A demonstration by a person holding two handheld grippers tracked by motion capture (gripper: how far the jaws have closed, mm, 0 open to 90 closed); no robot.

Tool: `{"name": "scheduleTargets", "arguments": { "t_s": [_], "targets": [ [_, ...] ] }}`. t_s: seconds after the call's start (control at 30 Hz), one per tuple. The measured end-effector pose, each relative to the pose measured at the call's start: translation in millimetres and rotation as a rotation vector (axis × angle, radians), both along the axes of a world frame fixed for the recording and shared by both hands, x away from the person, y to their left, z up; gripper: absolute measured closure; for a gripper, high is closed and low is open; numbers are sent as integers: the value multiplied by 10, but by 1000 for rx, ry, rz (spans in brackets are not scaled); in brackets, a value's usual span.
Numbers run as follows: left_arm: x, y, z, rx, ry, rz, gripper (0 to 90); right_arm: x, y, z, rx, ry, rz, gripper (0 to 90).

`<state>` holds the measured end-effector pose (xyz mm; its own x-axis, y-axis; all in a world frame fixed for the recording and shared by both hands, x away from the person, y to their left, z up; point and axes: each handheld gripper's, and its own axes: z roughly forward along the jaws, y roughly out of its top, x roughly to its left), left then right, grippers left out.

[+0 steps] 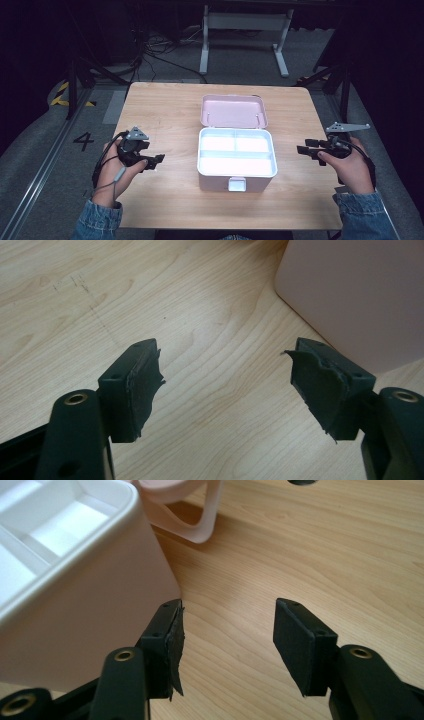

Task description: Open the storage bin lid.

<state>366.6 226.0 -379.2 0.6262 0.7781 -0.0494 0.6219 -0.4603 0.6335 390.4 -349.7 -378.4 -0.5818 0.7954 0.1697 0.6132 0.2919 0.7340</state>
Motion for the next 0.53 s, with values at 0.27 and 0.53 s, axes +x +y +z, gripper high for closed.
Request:
{"name": "scheduleTargets", "arguments": {
  "t_s": [0.27, 0.53],
  "targets": [
    [57, 81, -142, 62, 57, 20, 273, 70, -6, -153, -34, 47, 0, 450],
    [71, 79, -225, 115, 154, 23, 263, 85, -21, -194, -39, 56, -7, 454]
  ]
}}
